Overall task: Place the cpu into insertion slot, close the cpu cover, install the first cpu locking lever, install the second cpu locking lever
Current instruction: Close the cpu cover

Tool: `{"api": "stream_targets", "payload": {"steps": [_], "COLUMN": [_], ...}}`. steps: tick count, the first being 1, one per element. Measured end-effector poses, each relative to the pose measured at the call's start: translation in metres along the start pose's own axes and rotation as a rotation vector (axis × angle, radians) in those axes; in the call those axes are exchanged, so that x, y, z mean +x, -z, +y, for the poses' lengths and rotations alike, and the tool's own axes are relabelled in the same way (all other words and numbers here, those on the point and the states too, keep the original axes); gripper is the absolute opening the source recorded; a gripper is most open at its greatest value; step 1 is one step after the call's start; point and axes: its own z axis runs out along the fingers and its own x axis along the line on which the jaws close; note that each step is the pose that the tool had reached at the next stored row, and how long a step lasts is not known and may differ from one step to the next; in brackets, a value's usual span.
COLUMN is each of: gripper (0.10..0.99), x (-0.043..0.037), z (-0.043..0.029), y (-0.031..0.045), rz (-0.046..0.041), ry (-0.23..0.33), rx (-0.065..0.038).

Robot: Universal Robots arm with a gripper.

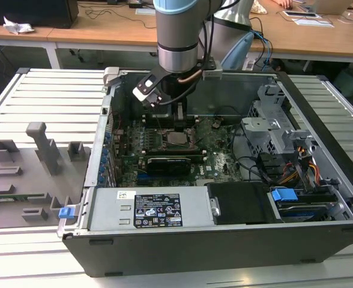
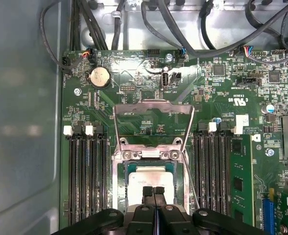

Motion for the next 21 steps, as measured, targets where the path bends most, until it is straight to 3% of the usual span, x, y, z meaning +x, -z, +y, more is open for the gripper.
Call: {"api": "stream_targets", "payload": {"steps": [6,13,21], "gripper": [0.106,0.106,0.106], "x": [0.0001,0.0002,0.0003], "z": [0.0009,0.0029,0.01], "y": [0.01,0.0325,0.0379], "rz": [-0.0008,-0.0027,-0.0029], "ry": [0.0,0.0,0.0], "rx": [0.0,0.0,0.003]}}
